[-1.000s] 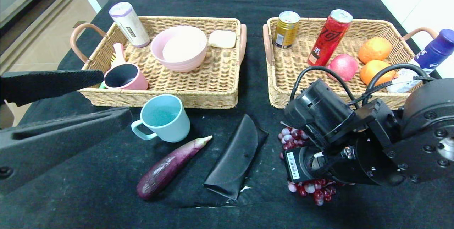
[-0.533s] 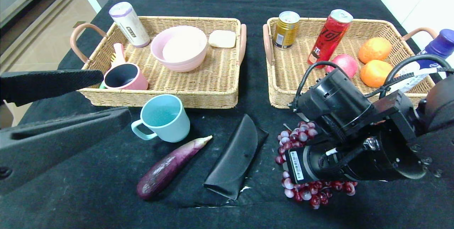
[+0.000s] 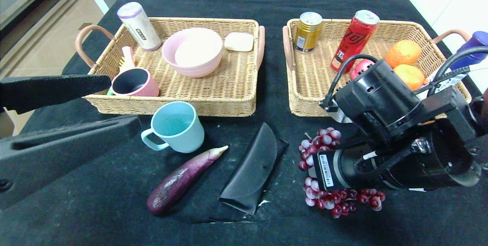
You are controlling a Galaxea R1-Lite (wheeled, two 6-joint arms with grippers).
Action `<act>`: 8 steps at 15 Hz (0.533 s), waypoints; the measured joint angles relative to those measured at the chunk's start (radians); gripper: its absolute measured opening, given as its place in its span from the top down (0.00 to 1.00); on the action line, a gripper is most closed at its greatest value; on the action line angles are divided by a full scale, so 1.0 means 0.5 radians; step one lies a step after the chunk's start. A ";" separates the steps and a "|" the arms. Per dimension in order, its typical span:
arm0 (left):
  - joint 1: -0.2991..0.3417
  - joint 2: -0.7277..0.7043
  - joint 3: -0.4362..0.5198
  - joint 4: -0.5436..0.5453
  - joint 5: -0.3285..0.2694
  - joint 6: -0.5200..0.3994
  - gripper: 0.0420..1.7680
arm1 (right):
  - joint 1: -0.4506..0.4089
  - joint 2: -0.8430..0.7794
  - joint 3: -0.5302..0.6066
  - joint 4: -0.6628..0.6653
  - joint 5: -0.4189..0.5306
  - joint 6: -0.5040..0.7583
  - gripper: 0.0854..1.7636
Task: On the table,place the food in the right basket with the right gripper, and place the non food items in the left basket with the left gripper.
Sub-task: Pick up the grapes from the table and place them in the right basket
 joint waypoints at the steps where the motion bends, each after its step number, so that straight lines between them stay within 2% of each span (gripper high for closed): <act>1: 0.000 0.000 0.000 0.000 0.000 0.000 0.03 | 0.001 -0.014 -0.005 0.000 0.000 0.000 0.71; 8: 0.000 -0.003 0.000 0.001 0.000 0.001 0.03 | 0.002 -0.126 -0.036 0.007 -0.003 -0.034 0.74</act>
